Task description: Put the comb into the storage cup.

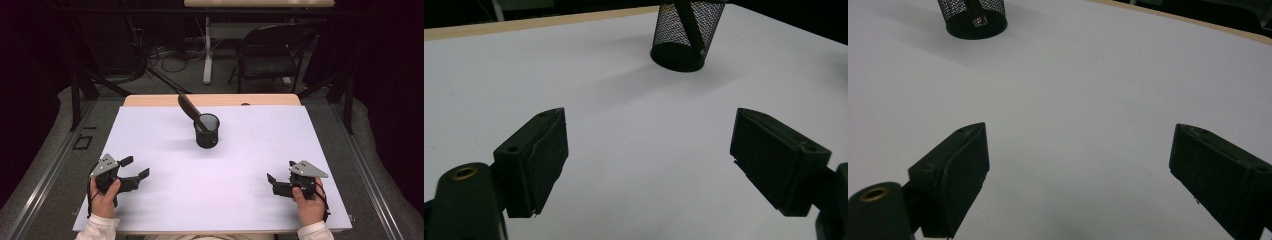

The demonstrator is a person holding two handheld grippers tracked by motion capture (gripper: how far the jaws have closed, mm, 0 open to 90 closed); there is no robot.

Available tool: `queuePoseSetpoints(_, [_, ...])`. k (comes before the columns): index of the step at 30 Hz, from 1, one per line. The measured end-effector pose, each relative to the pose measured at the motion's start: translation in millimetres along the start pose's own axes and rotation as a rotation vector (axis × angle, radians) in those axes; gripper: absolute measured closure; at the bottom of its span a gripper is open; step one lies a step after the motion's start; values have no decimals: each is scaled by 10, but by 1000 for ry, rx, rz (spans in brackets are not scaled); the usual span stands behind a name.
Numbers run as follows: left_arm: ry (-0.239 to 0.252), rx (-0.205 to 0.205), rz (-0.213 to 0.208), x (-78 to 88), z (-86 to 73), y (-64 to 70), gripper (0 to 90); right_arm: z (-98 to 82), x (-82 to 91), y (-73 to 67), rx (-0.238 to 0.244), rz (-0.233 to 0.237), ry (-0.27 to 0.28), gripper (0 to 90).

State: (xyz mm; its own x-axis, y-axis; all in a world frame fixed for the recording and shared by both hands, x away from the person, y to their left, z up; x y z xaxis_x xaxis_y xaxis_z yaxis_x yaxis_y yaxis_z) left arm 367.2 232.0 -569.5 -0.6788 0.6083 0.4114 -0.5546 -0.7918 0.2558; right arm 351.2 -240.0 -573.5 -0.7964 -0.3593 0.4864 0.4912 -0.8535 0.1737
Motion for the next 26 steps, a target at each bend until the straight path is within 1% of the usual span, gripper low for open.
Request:
queuePoseSetpoints(6, [-3,1,1,-7,-12,-16,158,-8,-14,-9,0,6,-5,88])
queuePoseSetpoints(26, [1,9,3,-17,-16,-30,158,-43,-49,-5,-21,18,-18,90])
Point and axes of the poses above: each handheld gripper's, and its own axes: x roughly backward along the jaws, z roughly out of its top, y roughly to its right, the point moved 8 cm from there along -x, roughly forward along the jaws, and after that the axes turned 8 degrees about x, right-handed, at the moved point
